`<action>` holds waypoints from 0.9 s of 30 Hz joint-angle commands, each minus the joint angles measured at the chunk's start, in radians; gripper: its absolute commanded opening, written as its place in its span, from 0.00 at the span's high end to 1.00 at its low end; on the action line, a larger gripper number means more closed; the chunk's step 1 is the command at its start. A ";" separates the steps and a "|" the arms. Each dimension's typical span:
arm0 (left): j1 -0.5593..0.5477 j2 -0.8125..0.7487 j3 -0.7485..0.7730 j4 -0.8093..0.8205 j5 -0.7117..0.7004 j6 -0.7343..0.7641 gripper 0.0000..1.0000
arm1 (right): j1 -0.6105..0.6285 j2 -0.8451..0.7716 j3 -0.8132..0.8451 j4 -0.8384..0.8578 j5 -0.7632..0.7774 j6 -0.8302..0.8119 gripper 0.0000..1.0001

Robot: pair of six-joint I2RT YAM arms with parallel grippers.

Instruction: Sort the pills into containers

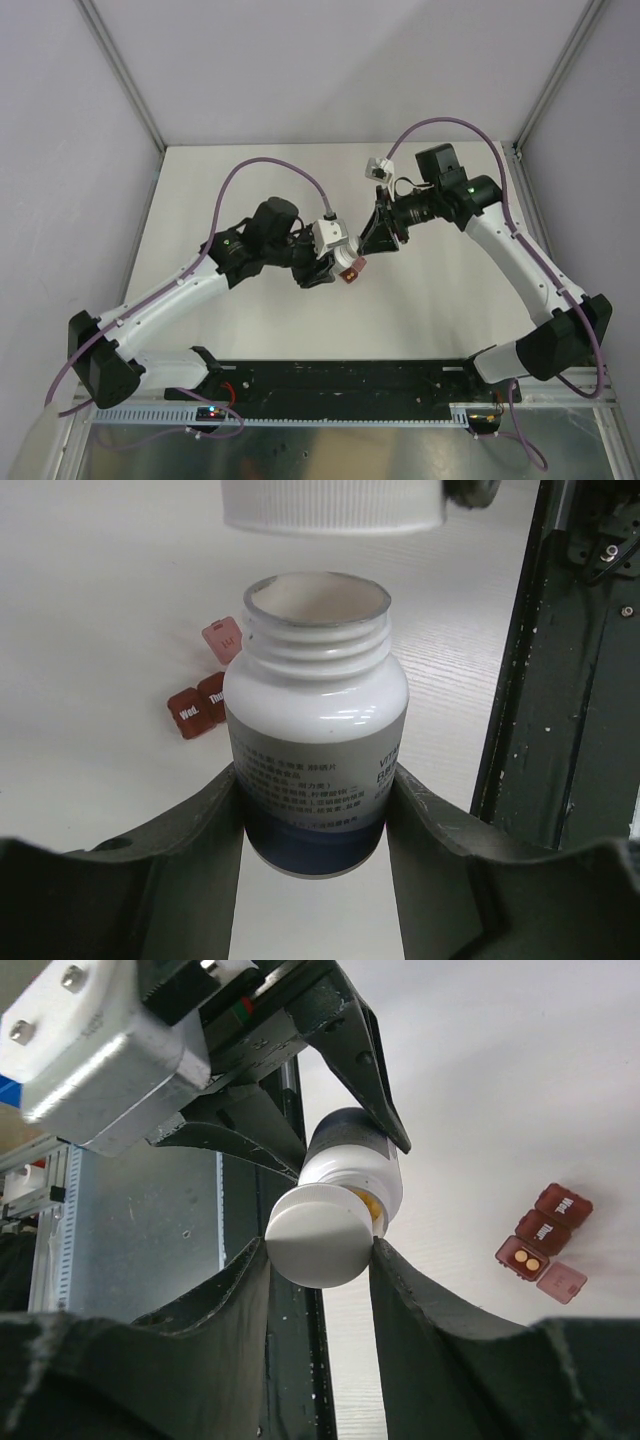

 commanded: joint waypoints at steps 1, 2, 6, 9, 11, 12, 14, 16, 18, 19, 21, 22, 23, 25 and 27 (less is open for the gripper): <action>-0.011 -0.025 0.058 0.005 0.040 -0.002 1.00 | 0.007 0.018 0.033 -0.009 -0.043 -0.006 0.92; -0.011 -0.026 0.060 0.004 0.043 -0.003 1.00 | 0.007 0.020 0.031 -0.009 -0.042 -0.009 0.92; -0.012 -0.027 0.066 0.000 0.047 -0.007 1.00 | 0.011 0.026 0.018 -0.002 -0.042 -0.008 0.92; -0.012 -0.027 0.070 -0.001 0.050 -0.011 1.00 | 0.016 0.030 0.010 0.002 -0.039 -0.007 0.92; -0.012 -0.028 0.075 -0.001 0.051 -0.013 1.00 | 0.020 0.032 0.006 0.004 -0.037 -0.007 0.92; -0.013 -0.027 0.076 -0.001 0.050 -0.014 1.00 | 0.022 0.034 0.005 0.005 -0.038 -0.008 0.93; -0.012 -0.025 0.078 -0.001 0.047 -0.014 1.00 | 0.024 0.036 0.002 0.003 -0.041 -0.008 0.92; -0.012 -0.025 0.081 0.000 0.044 -0.014 1.00 | 0.028 0.036 0.000 0.004 -0.038 -0.010 0.93; -0.013 -0.026 0.083 -0.001 0.044 -0.015 1.00 | 0.031 0.035 -0.004 0.002 -0.031 -0.011 0.93; -0.013 -0.027 0.084 -0.001 0.042 -0.015 1.00 | 0.032 0.034 -0.006 0.001 -0.029 -0.014 0.93; -0.013 -0.028 0.083 -0.001 0.043 -0.016 1.00 | 0.032 0.033 -0.008 -0.002 -0.024 -0.017 0.93; -0.012 -0.029 0.082 -0.002 0.044 -0.018 1.00 | 0.032 0.033 -0.011 -0.003 -0.023 -0.019 0.93; -0.013 -0.030 0.081 -0.001 0.046 -0.020 1.00 | 0.032 0.034 -0.013 -0.003 -0.023 -0.020 0.93; -0.011 -0.032 0.078 -0.001 0.048 -0.022 1.00 | 0.033 0.033 -0.018 0.001 -0.020 -0.022 0.93; -0.012 -0.035 0.075 -0.001 0.048 -0.022 1.00 | 0.033 0.035 -0.021 -0.001 -0.013 -0.028 0.93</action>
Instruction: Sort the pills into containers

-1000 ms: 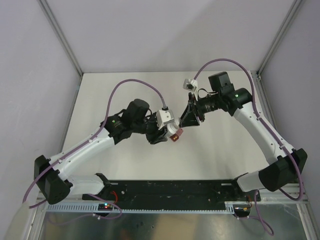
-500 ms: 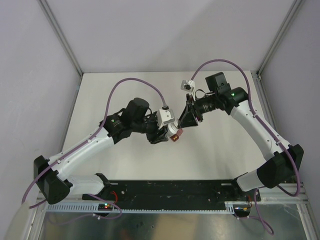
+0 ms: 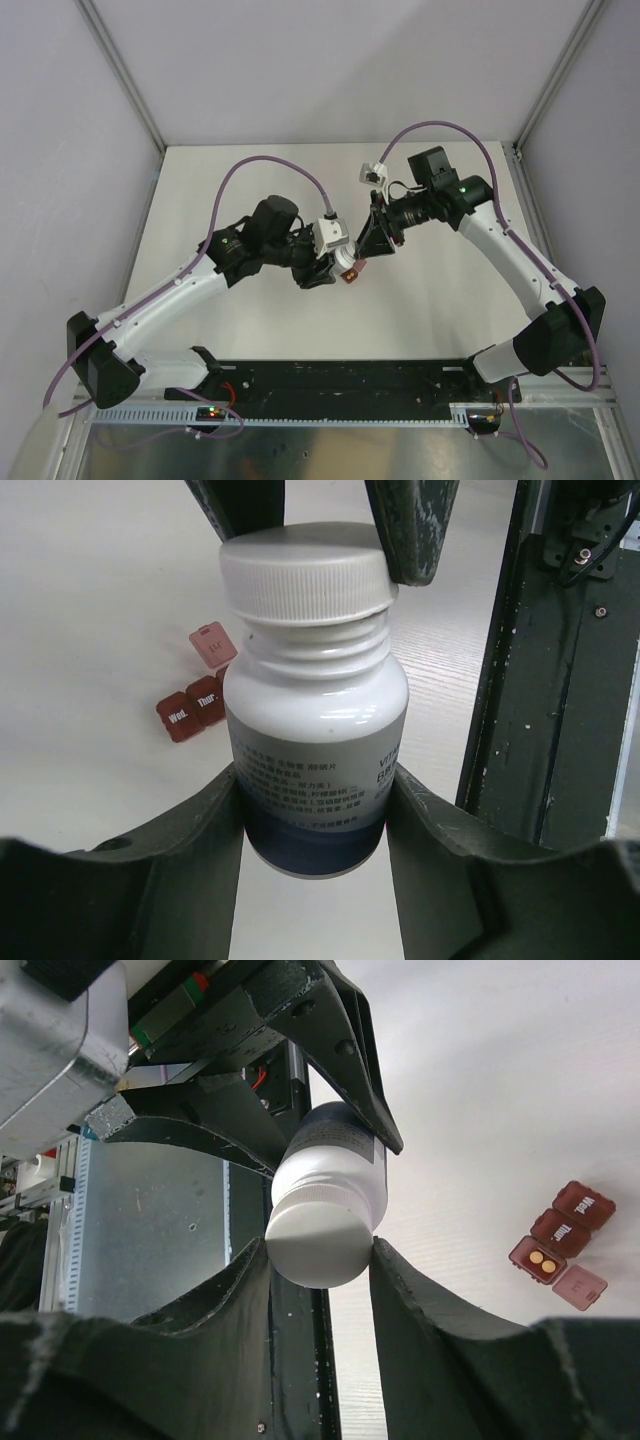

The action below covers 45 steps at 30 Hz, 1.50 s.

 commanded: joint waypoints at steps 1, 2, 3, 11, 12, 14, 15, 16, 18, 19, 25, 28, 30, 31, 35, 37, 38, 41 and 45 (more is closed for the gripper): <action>-0.005 -0.037 0.037 0.039 0.024 -0.011 1.00 | 0.009 0.001 -0.009 0.000 0.004 -0.023 0.93; -0.004 -0.039 0.036 0.039 0.022 -0.011 1.00 | 0.009 0.000 -0.009 -0.002 0.008 -0.027 0.93; -0.005 -0.042 0.035 0.039 0.021 -0.011 1.00 | 0.008 0.001 -0.011 -0.003 0.009 -0.029 0.93; -0.004 -0.035 0.038 0.039 0.015 -0.010 1.00 | 0.020 0.002 -0.016 -0.007 0.013 -0.033 0.93; -0.005 -0.033 0.040 0.039 0.014 -0.011 1.00 | 0.024 0.002 -0.018 -0.006 0.018 -0.034 0.93; -0.005 -0.025 0.043 0.039 0.007 -0.010 1.00 | 0.031 0.001 -0.020 -0.006 0.024 -0.035 0.93; -0.006 -0.020 0.046 0.039 0.003 -0.011 1.00 | 0.034 0.001 -0.020 -0.007 0.026 -0.034 0.93; -0.006 -0.014 0.048 0.038 -0.001 -0.010 1.00 | 0.036 0.002 -0.020 -0.005 0.028 -0.032 0.93; -0.006 -0.007 0.048 0.039 -0.002 -0.010 1.00 | 0.037 0.004 -0.020 -0.003 0.033 -0.030 0.93; -0.005 -0.007 0.047 0.039 -0.002 -0.011 1.00 | 0.040 0.004 -0.020 -0.001 0.036 -0.028 0.93; -0.012 0.003 0.058 0.039 -0.020 -0.015 1.00 | 0.049 0.018 -0.024 0.013 0.034 -0.003 0.93; -0.016 0.011 0.068 0.039 -0.031 -0.016 1.00 | 0.054 0.031 -0.026 0.022 0.025 0.011 0.93; -0.019 0.017 0.074 0.039 -0.043 -0.019 1.00 | 0.055 0.040 -0.026 0.027 0.019 0.021 0.93; -0.022 0.021 0.076 0.039 -0.049 -0.021 1.00 | 0.056 0.044 -0.025 0.029 0.017 0.026 0.93; -0.036 0.037 0.082 0.042 -0.100 -0.026 1.00 | 0.059 0.056 -0.026 0.036 0.032 0.046 0.93; -0.037 0.040 0.083 0.049 -0.118 -0.030 1.00 | 0.060 0.060 -0.029 0.042 0.031 0.055 0.93; -0.038 0.040 0.084 0.054 -0.126 -0.034 1.00 | 0.060 0.062 -0.032 0.047 0.029 0.065 0.93; -0.038 0.041 0.088 0.072 -0.165 -0.048 1.00 | 0.059 0.076 -0.038 0.065 0.018 0.093 0.94; -0.041 0.047 0.095 0.093 -0.232 -0.070 1.00 | 0.050 0.101 -0.036 0.092 -0.006 0.152 0.94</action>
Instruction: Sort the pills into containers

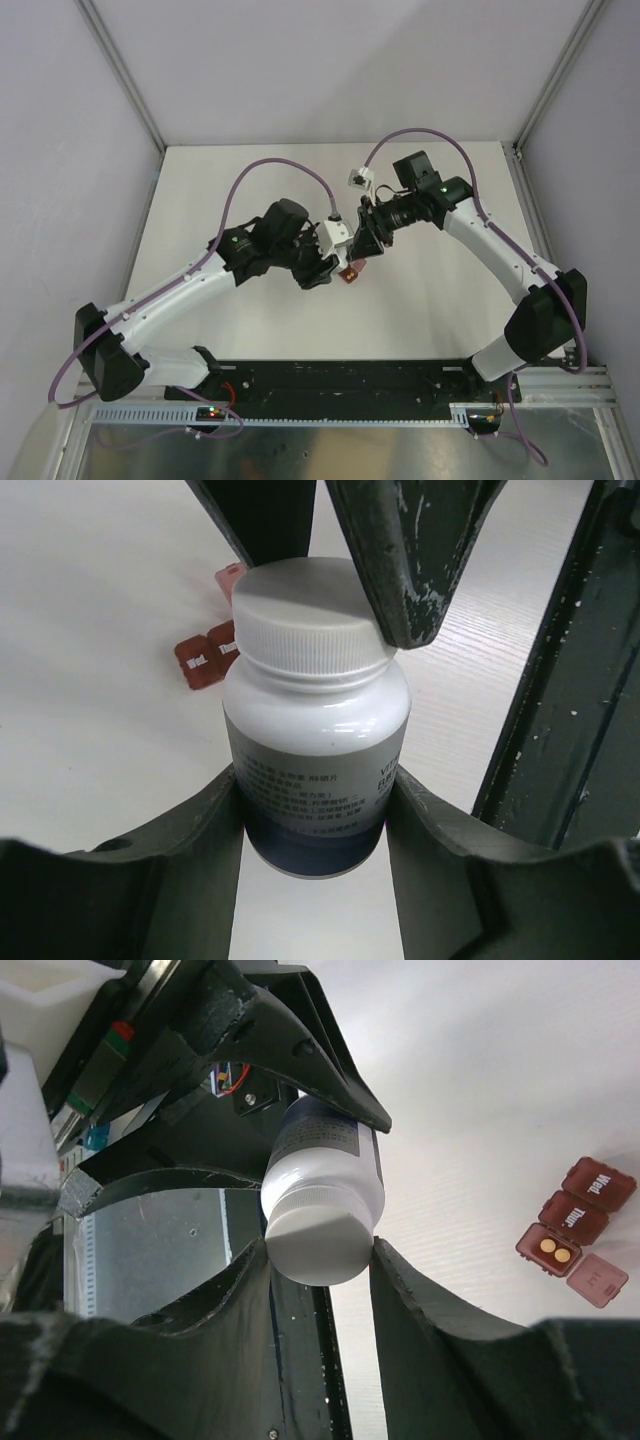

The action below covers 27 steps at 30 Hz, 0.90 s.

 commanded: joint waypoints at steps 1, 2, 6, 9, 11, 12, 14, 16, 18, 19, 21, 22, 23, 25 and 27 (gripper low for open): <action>-0.014 0.004 0.078 0.153 -0.101 -0.046 1.00 | 0.013 0.036 0.000 0.042 -0.064 0.098 0.94; -0.017 0.008 0.079 0.156 -0.129 -0.050 1.00 | 0.010 0.050 0.003 0.045 -0.071 0.119 0.94; -0.041 0.022 0.077 0.175 -0.237 -0.059 1.00 | -0.016 0.117 0.026 0.058 -0.125 0.193 0.93; -0.065 0.028 0.073 0.186 -0.321 -0.056 1.00 | -0.034 0.177 0.052 0.055 -0.166 0.236 0.91; -0.083 0.030 0.066 0.194 -0.376 -0.050 1.00 | -0.042 0.209 0.068 0.056 -0.189 0.260 0.88; -0.091 0.033 0.063 0.197 -0.398 -0.047 1.00 | -0.044 0.221 0.075 0.056 -0.198 0.272 0.85; -0.105 0.037 0.057 0.202 -0.438 -0.042 1.00 | -0.044 0.239 0.083 0.059 -0.216 0.285 0.78; -0.111 0.041 0.054 0.204 -0.461 -0.039 1.00 | -0.043 0.248 0.089 0.055 -0.226 0.287 0.70; -0.113 0.042 0.049 0.205 -0.464 -0.035 1.00 | -0.043 0.247 0.098 0.037 -0.225 0.270 0.60; -0.113 0.041 0.046 0.204 -0.462 -0.032 1.00 | -0.044 0.243 0.103 0.023 -0.218 0.251 0.56; -0.113 0.038 0.040 0.204 -0.457 -0.025 1.00 | -0.050 0.228 0.108 0.004 -0.200 0.224 0.48; -0.113 0.037 0.037 0.204 -0.453 -0.020 1.00 | -0.054 0.216 0.108 -0.002 -0.190 0.213 0.45; -0.112 0.035 0.033 0.204 -0.451 -0.015 1.00 | -0.061 0.206 0.109 -0.010 -0.183 0.200 0.42; -0.113 0.028 0.024 0.204 -0.444 -0.008 1.00 | -0.077 0.181 0.109 -0.021 -0.171 0.182 0.35; -0.112 0.023 0.015 0.204 -0.432 -0.003 1.00 | -0.100 0.157 0.108 -0.034 -0.165 0.161 0.30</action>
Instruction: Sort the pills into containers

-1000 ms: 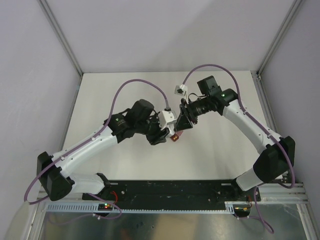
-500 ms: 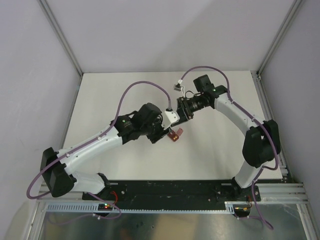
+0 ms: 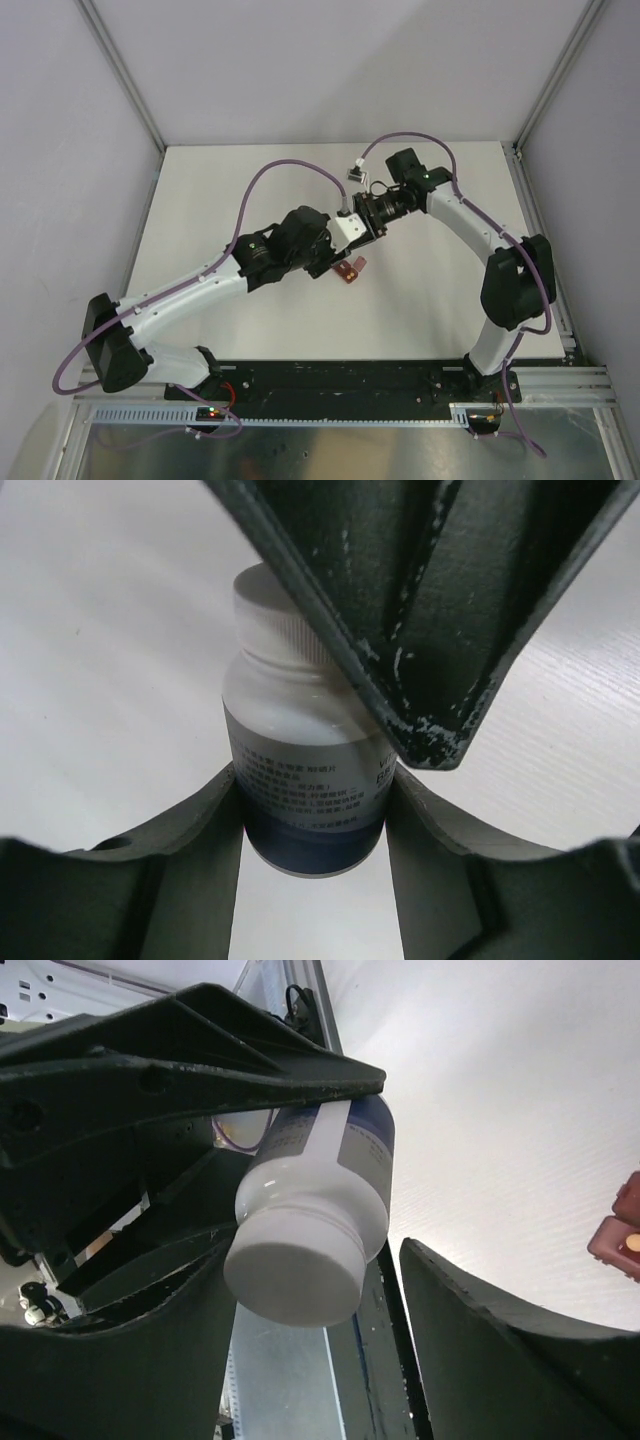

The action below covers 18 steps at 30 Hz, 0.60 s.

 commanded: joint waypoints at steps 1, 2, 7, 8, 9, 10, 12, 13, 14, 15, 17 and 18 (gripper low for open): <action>-0.006 -0.034 0.012 0.087 0.006 0.025 1.00 | -0.046 -0.093 0.035 -0.062 0.005 -0.065 0.28; -0.005 -0.037 0.009 0.087 0.011 0.028 1.00 | -0.054 -0.104 0.037 -0.075 0.007 -0.084 0.27; 0.008 -0.064 0.001 0.085 0.073 0.038 1.00 | -0.086 -0.155 0.031 -0.182 0.036 -0.213 0.22; 0.017 -0.070 0.002 0.080 0.110 0.037 1.00 | -0.089 -0.167 0.022 -0.196 0.043 -0.236 0.20; 0.026 -0.077 0.005 0.075 0.142 0.035 1.00 | -0.090 -0.185 0.014 -0.205 0.056 -0.261 0.19; 0.039 -0.081 0.009 0.064 0.195 0.031 1.00 | -0.091 -0.211 0.003 -0.208 0.070 -0.281 0.19; 0.064 -0.093 0.020 0.040 0.305 0.023 1.00 | -0.087 -0.259 -0.015 -0.197 0.097 -0.315 0.18; 0.075 -0.097 0.025 0.023 0.358 0.021 1.00 | -0.083 -0.280 -0.022 -0.191 0.109 -0.333 0.18; 0.088 -0.100 0.031 0.009 0.431 0.020 1.00 | -0.075 -0.309 -0.027 -0.183 0.126 -0.348 0.18; 0.099 -0.103 0.037 -0.007 0.491 0.019 1.00 | -0.067 -0.333 -0.031 -0.175 0.140 -0.365 0.18; 0.116 -0.106 0.047 -0.041 0.618 0.024 1.00 | -0.046 -0.381 -0.038 -0.151 0.172 -0.393 0.18; 0.122 -0.106 0.051 -0.058 0.674 0.027 1.00 | -0.032 -0.406 -0.043 -0.140 0.184 -0.403 0.18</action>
